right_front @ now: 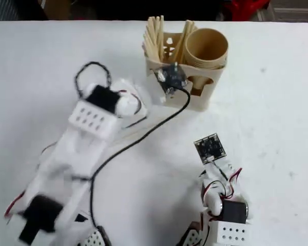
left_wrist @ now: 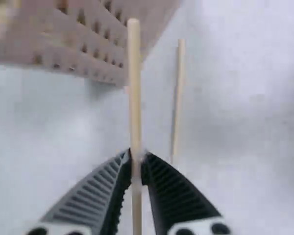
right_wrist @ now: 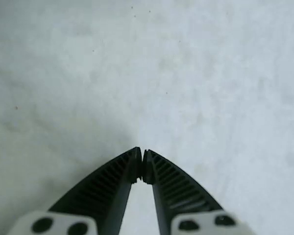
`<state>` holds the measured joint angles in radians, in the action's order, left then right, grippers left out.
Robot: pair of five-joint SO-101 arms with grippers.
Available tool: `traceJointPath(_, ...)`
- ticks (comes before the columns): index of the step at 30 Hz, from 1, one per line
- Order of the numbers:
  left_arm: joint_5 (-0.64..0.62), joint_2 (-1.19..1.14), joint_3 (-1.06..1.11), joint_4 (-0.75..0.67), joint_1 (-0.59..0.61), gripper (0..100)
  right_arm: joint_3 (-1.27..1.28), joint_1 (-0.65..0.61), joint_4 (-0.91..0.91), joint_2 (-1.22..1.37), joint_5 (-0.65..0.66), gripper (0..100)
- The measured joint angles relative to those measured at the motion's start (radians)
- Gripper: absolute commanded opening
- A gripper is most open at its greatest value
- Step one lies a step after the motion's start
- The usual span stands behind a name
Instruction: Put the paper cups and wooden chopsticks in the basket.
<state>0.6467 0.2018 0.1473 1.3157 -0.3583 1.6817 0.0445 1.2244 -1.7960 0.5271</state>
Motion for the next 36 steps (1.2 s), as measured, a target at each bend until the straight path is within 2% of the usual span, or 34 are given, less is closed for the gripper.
traceJointPath(4,-0.068,0.163,-0.123,-0.015,-0.063,2,0.000,0.000,0.000,0.000,0.000,1.8)
traceJointPath(7,-0.127,0.221,-0.210,-0.106,-0.114,2,0.000,0.000,0.000,0.000,0.000,1.8)
traceJointPath(11,-0.193,0.216,-0.253,-0.336,-0.130,2,0.000,0.000,0.000,0.000,0.000,1.8)
traceJointPath(17,-0.247,0.080,-0.261,-0.801,-0.132,2,0.000,0.000,0.000,0.000,0.000,1.8)
traceJointPath(20,-0.252,0.015,-0.261,-0.933,-0.132,3,0.000,0.000,0.000,0.000,0.000,1.8)
traceJointPath(23,-0.273,-0.028,-0.261,-0.964,-0.132,3,0.000,0.000,0.000,0.000,0.000,1.8)
traceJointPath(30,-0.413,-0.075,-0.353,-0.965,-0.098,7,0.000,0.000,0.000,0.000,0.000,1.8)
traceJointPath(36,-0.470,-0.140,-0.470,-0.881,-0.071,7,0.000,0.000,0.000,0.000,0.000,1.8)
